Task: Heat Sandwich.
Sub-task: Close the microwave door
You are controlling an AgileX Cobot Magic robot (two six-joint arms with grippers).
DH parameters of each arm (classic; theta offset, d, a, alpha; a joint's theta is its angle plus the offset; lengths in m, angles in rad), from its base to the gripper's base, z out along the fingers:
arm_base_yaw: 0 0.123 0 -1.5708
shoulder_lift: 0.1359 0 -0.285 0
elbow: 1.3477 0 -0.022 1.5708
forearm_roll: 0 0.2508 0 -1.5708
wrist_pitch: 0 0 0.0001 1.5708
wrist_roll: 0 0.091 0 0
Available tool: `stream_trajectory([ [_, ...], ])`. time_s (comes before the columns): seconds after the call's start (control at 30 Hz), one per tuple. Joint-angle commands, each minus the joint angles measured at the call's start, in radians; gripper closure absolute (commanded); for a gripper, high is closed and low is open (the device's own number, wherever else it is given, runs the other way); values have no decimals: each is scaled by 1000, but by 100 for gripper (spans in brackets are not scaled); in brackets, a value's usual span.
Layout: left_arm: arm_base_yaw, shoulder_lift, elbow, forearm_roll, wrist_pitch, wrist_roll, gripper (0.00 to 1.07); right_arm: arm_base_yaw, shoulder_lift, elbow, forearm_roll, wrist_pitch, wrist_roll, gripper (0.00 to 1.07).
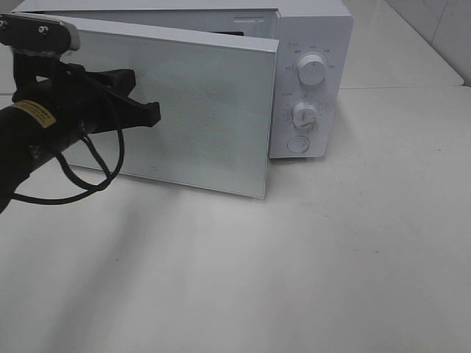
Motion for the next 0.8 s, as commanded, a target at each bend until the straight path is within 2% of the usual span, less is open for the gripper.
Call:
stream_trajectory([
  [0.03,-30,23,-40,-55,1,25,107,-6,-29,2,3,-16,7,31],
  [0.1,-42,39,-57,-81,2,42,107,-6,-29,2,3,-16,7,31],
  [0.27,-52,83,-110,-120,5,41,107,-6,-29,2,3,-16,7,31],
  [0.8,-52,172,-296,-139,93,38,107,-6,-29,2,3,-16,7,31],
])
